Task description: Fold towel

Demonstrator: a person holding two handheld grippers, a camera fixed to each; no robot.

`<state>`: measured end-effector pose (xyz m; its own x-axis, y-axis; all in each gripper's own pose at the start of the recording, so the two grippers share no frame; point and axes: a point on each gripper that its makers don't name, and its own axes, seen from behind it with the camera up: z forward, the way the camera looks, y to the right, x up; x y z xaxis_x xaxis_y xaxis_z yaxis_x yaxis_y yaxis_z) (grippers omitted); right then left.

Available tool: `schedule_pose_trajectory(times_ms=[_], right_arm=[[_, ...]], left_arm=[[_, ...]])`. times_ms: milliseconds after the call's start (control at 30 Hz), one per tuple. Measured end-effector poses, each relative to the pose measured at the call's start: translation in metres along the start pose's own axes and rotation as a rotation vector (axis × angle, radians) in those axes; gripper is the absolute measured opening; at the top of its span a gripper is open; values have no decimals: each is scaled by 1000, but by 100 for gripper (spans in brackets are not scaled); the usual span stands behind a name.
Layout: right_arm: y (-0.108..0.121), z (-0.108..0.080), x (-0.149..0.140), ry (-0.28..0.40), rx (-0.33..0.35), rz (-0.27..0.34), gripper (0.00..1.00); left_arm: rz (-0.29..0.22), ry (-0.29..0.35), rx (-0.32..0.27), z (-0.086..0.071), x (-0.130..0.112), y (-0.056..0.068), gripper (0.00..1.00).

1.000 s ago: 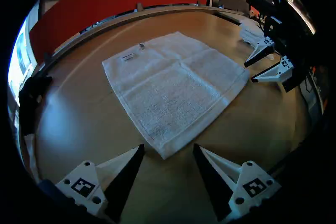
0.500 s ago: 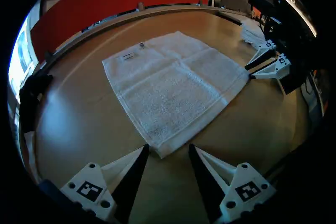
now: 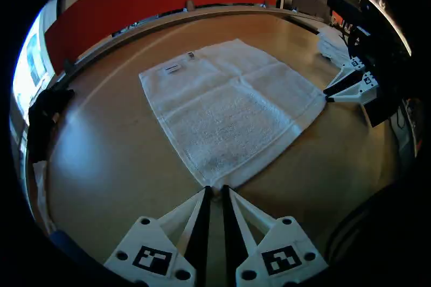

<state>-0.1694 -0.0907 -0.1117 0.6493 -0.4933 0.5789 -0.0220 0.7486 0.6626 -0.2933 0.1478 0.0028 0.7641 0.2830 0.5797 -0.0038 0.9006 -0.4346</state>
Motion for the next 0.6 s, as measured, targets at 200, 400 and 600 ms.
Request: schedule_pose_trajectory(times_ms=[200,400,600], right_arm=[[-1,-2,2,2,-8,-2,13],[1,-6,3,8,-11,12,11],[1,-10,8,18,-14,14,11]], left_arm=[[-11,5,0,-2,2,2,11],[-37,12,-15,-5,4,3,11],[-41,18,-17,-10,7,3,10]])
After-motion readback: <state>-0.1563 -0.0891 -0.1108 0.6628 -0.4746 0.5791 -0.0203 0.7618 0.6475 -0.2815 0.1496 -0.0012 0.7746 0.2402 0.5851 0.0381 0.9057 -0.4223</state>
